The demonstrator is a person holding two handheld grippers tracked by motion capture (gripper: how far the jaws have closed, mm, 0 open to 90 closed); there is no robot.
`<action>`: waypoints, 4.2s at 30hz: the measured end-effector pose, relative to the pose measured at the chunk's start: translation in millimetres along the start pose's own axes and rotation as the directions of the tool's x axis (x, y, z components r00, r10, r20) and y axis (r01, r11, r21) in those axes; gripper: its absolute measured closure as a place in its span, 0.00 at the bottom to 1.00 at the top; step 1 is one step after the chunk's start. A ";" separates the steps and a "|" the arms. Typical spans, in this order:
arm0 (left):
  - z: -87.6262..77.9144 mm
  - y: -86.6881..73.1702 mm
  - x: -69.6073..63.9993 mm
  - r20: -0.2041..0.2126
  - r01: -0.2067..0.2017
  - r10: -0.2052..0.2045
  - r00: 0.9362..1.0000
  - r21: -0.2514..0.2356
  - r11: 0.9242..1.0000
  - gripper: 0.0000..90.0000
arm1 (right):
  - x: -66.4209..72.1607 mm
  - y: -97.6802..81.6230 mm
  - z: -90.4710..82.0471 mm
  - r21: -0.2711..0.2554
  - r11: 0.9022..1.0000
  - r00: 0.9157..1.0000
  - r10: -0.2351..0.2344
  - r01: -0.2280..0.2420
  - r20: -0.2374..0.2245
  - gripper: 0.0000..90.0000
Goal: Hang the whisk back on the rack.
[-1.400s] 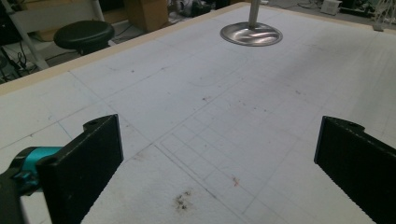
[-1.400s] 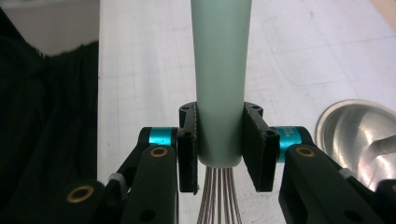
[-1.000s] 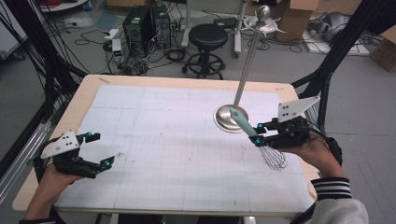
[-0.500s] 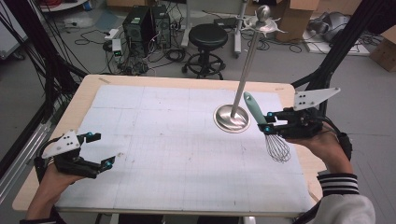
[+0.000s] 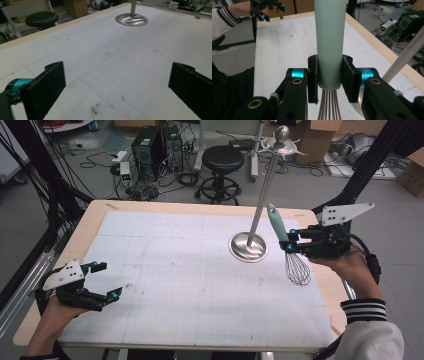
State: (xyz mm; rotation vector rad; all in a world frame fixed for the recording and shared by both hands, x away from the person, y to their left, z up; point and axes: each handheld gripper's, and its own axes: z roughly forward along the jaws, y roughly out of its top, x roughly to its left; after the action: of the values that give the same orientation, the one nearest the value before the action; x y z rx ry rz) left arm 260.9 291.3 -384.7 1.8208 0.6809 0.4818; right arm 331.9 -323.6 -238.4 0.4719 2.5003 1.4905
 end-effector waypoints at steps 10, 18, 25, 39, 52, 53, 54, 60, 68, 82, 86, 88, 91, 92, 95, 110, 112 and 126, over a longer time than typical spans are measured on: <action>0.1 -0.1 1.3 0.002 0.001 -0.001 1.000 0.000 1.000 0.02 | -13.8 9.5 -6.3 -0.041 0.999 0.999 0.019 -0.018 0.040 0.77; -0.6 -0.5 0.6 0.000 0.000 0.000 1.000 0.003 1.000 0.02 | -21.2 21.1 -12.0 -0.072 0.997 0.997 0.037 -0.032 0.070 0.77; -1.2 -2.0 1.2 -0.005 0.002 -0.002 1.000 0.010 1.000 0.02 | -28.1 28.8 -18.8 -0.102 0.994 0.994 0.045 -0.035 0.100 0.77; -0.8 -2.9 2.1 -0.005 0.001 -0.001 1.000 0.016 1.000 0.02 | -42.1 49.8 -23.5 -0.093 0.994 0.987 0.075 -0.062 0.144 0.77; -0.7 -3.3 2.0 -0.005 0.002 -0.001 1.000 0.017 1.000 0.02 | -52.2 50.5 -21.2 -0.072 0.994 0.981 0.095 -0.084 0.167 0.77; -0.7 -3.3 1.7 -0.006 0.005 -0.005 1.000 0.018 1.000 0.02 | -53.0 50.6 -20.5 -0.070 0.994 0.981 0.092 -0.081 0.169 0.77; -0.7 -3.4 1.7 -0.006 0.005 -0.005 1.000 0.017 1.000 0.02 | -53.6 50.9 -19.4 -0.065 0.994 0.981 0.097 -0.087 0.170 0.77; -1.9 -3.9 1.8 -0.008 0.005 -0.005 1.000 0.016 1.000 0.02 | -58.2 51.2 -13.3 -0.055 0.993 0.976 0.112 -0.104 0.184 0.77; -4.2 -5.0 2.9 -0.011 0.008 -0.008 1.000 0.013 1.000 0.02 | -63.4 50.4 -7.2 -0.047 0.992 0.973 0.127 -0.120 0.192 0.77; -6.8 -5.3 3.7 -0.014 0.010 -0.010 1.000 0.009 1.000 0.02 | -66.1 55.2 12.5 -0.019 0.993 0.962 0.119 -0.118 0.246 0.77; -6.5 -5.5 3.7 -0.013 0.010 -0.010 1.000 0.009 1.000 0.02 | -66.4 56.1 16.9 -0.013 0.993 0.959 0.115 -0.115 0.260 0.76; -6.5 -5.4 3.9 -0.012 0.012 -0.012 1.000 0.008 1.000 0.02 | -66.2 56.4 18.5 -0.013 0.992 0.956 0.123 -0.124 0.267 0.75; -7.0 -5.3 4.2 -0.013 0.009 -0.009 1.000 0.008 1.000 0.02 | -65.5 56.4 19.8 -0.009 0.991 0.952 0.131 -0.134 0.277 0.73; -7.0 -5.3 4.2 -0.013 0.009 -0.009 1.000 0.008 1.000 0.02 | -64.8 55.9 19.6 0.000 0.990 0.949 0.134 -0.140 0.287 0.71; -7.5 -6.1 3.4 -0.012 0.011 -0.011 1.000 0.010 1.000 0.02 | -63.8 52.9 17.9 -0.002 0.990 0.945 0.137 -0.142 0.296 0.68; -4.2 -4.5 4.2 -0.007 0.005 -0.005 1.000 0.015 1.000 0.02 | -42.6 20.3 8.2 -0.001 0.987 0.952 0.153 -0.158 0.264 0.57; -3.8 -4.5 4.3 -0.007 0.006 -0.006 1.000 0.016 1.000 0.02 | -36.2 20.3 9.9 0.031 0.988 0.955 0.138 -0.151 0.264 0.56; -7.8 -2.3 5.6 -0.023 0.012 -0.012 1.000 0.001 1.000 0.02 | 0.2 22.3 17.3 0.007 0.992 0.970 0.121 -0.125 0.211 0.48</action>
State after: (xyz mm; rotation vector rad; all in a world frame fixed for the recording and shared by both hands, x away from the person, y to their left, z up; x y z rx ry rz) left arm 259.7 301.1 -384.3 1.8136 0.7079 0.4950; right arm 341.1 -299.5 -227.0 0.7586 2.3605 1.3775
